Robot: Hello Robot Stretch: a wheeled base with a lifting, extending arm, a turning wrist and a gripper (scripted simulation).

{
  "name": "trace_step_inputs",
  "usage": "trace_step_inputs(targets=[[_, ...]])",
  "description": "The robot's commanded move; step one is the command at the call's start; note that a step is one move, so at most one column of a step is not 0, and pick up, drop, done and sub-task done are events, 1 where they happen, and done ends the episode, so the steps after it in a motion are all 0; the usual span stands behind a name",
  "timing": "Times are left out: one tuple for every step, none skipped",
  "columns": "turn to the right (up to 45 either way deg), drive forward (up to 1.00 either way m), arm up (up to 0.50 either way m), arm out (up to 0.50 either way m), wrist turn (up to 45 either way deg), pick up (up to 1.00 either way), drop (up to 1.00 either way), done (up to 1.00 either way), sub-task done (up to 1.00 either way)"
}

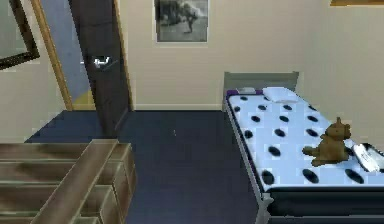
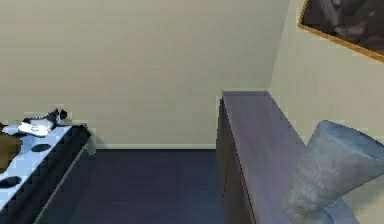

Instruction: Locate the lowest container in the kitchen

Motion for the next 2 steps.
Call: trace_step_inputs(targets=[[-3.0, 0.0, 0.0, 0.0, 0.0, 0.0, 0.0, 0.0, 0.0], [0.0, 1.0, 0.0, 0.0, 0.0, 0.0, 0.0, 0.0, 0.0]])
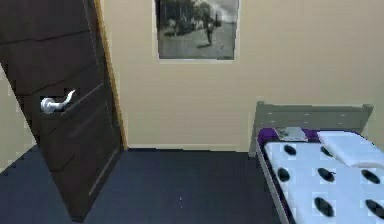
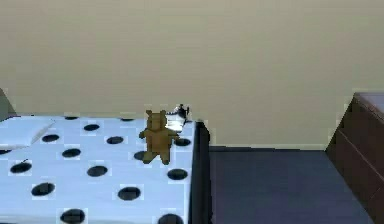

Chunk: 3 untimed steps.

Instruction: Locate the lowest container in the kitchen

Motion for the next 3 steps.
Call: trace_step_inputs(targets=[[-6.0, 0.0, 0.0, 0.0, 0.0, 0.0, 0.0, 0.0, 0.0], [0.0, 0.5, 0.0, 0.0, 0.0, 0.0, 0.0, 0.0, 0.0], [-45.0, 0.0, 0.0, 0.0, 0.0, 0.0, 0.0, 0.0, 0.0]])
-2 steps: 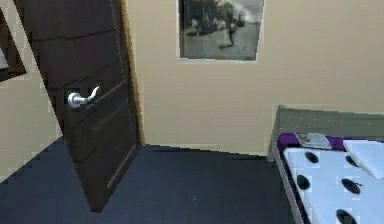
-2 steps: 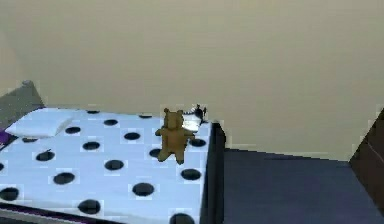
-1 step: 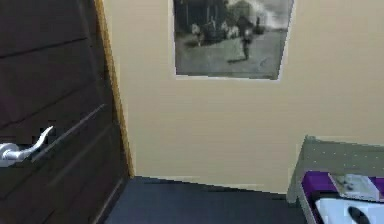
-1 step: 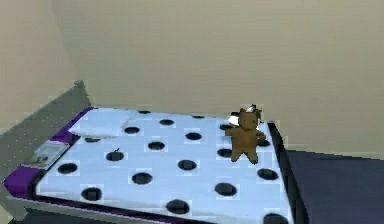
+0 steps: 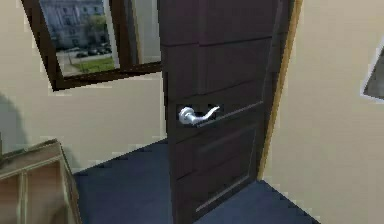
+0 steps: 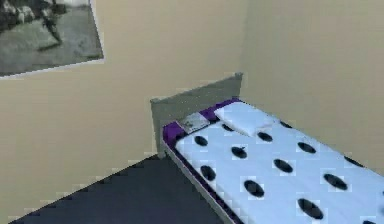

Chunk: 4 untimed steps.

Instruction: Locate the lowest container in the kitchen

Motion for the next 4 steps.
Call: trace_step_inputs(targets=[[-15.0, 0.0, 0.0, 0.0, 0.0, 0.0, 0.0, 0.0, 0.0], [0.0, 0.3, 0.0, 0.0, 0.0, 0.0, 0.0, 0.0, 0.0], [0.0, 0.15, 0.0, 0.0, 0.0, 0.0, 0.0, 0.0, 0.0], [6.0, 0.0, 0.0, 0.0, 0.0, 0.0, 0.0, 0.0, 0.0]])
